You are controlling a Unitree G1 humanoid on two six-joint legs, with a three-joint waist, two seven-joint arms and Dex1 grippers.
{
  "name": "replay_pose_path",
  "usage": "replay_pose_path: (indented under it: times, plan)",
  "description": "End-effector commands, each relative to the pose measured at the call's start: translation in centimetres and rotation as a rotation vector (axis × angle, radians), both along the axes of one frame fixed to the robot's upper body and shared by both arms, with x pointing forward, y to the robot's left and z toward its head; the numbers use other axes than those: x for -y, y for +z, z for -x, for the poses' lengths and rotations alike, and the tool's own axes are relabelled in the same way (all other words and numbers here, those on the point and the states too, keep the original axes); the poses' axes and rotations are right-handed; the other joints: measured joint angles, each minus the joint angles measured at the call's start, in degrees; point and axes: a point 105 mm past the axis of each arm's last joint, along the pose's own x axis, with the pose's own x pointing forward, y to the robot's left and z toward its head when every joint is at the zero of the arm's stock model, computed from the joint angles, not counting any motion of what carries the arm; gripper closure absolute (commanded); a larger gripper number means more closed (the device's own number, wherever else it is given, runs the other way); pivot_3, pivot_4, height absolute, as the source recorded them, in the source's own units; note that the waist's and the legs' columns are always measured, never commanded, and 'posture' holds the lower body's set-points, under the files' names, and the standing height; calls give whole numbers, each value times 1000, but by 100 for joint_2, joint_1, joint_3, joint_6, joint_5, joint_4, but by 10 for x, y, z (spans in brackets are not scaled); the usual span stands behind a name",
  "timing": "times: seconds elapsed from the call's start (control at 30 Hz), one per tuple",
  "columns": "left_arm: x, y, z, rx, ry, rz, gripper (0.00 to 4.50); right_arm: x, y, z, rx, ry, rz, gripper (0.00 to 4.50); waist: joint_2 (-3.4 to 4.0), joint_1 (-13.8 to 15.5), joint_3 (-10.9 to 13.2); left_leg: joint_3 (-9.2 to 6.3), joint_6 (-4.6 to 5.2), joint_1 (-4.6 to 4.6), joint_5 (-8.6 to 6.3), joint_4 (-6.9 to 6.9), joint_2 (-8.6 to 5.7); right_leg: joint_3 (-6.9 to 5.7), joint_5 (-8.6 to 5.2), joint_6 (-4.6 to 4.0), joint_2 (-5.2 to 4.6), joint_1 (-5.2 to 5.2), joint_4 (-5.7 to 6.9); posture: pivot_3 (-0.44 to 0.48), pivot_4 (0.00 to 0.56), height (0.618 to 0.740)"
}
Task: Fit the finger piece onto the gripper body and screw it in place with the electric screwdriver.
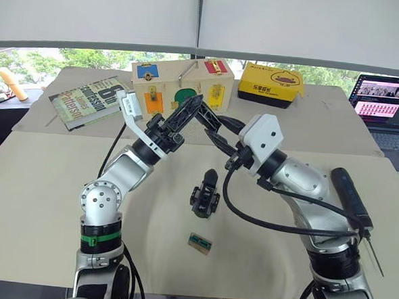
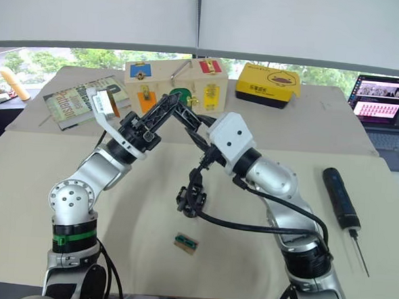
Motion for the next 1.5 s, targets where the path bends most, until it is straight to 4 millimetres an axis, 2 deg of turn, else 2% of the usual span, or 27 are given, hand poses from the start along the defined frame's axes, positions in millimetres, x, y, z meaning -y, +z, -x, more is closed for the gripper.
replay_pose_path:
  times: [0.03, 0.1, 0.17, 0.3, 0.4, 0.47, 0.63, 0.77, 0.87, 1.03, 1.17, 1.5]
  plan:
    - [-8, 15, 5, 73, 41, 53, 4500, -2, 4, 10, 20, 36, -11, 3411, 0, 7, 0, 0, 0, -1, 0, 0, -1, -1, 0, 0, -1, 0, -1, 0, 150, 740]
    - [-11, 17, 4, 70, 54, 80, 4500, -1, 3, 11, -2, 46, -28, 3411, 0, 3, 0, -1, 0, -2, 0, 0, -1, -1, 0, 0, -2, 0, -1, 0, 150, 740]
    - [-14, 19, 3, 72, 59, 101, 4500, 0, 4, 12, -3, 47, -37, 2384, -1, 2, 0, -1, 0, -2, 0, -1, 0, -1, 0, 0, 0, 0, -3, 0, 150, 740]
    - [-22, 29, 4, 96, 45, 137, 4500, 16, 16, 20, 9, 81, -38, 993, -3, 1, 2, -1, 0, -3, 0, 0, 2, 0, 0, 0, 1, -2, -4, 0, 150, 740]
    - [-21, 33, 17, 156, -106, 59, 4500, 35, 21, 28, -130, 179, -89, 38, -7, 18, 5, -5, 1, -6, 0, 2, 0, -4, 0, 0, -3, -2, -6, 0, 150, 740]
    - [-22, 32, 24, 182, -196, -24, 4500, 45, 20, 31, -242, 233, -81, 38, -8, 8, 5, -7, 1, -6, 0, 1, 1, -8, 0, 0, 1, 0, -2, 0, 150, 740]
    - [-23, 18, 39, 188, -417, -303, 4500, 62, 12, 48, -699, 394, -9, 38, -7, -7, 10, -4, 2, -4, 0, -5, 0, -7, -1, -3, 2, -4, 1, 0, 150, 740]
    - [-9, -1, 53, 197, -571, -497, 4500, 56, 5, 56, -900, 446, 66, 38, -8, -5, 11, -1, 1, 0, 0, -21, 0, -6, -4, -7, 2, -3, -3, 0, 150, 740]
    - [0, -4, 56, 211, -620, -512, 4500, 38, 6, 65, -970, 546, 70, 38, -10, -7, 12, -2, 1, -2, 0, -25, 1, -5, -3, -7, 1, -5, -2, 0, 150, 740]
    - [7, -5, 56, 220, -638, -502, 4500, 19, -1, 69, -1003, 578, 74, 38, -10, 1, 12, -7, 0, -14, 0, -22, 1, -11, -2, -6, -4, -10, 1, 0, 150, 740]
    - [8, -9, 55, 210, -629, -511, 4500, 6, 2, 74, -1010, 633, 55, 38, -10, 4, 12, -9, 1, -19, 0, -22, 0, -16, -2, -5, -6, -12, 0, 0, 150, 740]
    - [11, -14, 54, 207, -615, -521, 4500, -1, -5, 74, -1039, 623, 73, 38, -10, 0, 12, -7, 0, -18, 1, -22, 0, -19, -2, -5, -3, -12, 1, 0, 150, 740]
